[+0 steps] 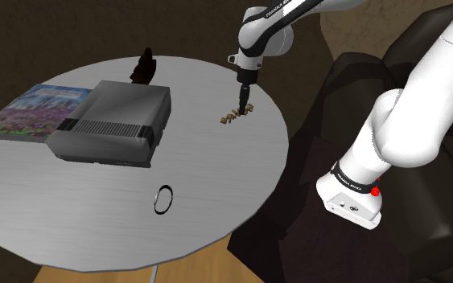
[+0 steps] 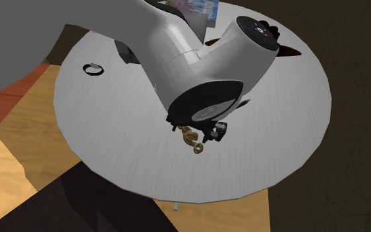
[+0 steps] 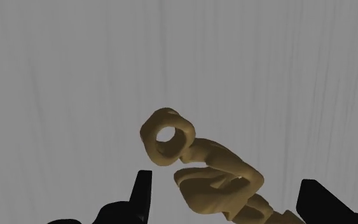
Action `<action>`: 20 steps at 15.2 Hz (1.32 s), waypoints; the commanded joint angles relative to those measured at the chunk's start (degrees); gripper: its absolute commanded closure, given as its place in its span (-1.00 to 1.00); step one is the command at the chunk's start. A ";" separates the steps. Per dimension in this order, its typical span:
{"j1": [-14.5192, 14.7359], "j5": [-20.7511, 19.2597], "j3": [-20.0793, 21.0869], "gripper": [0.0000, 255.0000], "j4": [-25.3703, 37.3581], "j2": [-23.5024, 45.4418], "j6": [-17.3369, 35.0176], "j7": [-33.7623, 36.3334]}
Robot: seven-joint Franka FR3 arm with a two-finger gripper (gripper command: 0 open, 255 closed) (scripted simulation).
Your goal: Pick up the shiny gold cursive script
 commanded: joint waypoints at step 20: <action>-0.21 -2.73 -0.07 1.00 1.97 -4.76 -6.13 2.81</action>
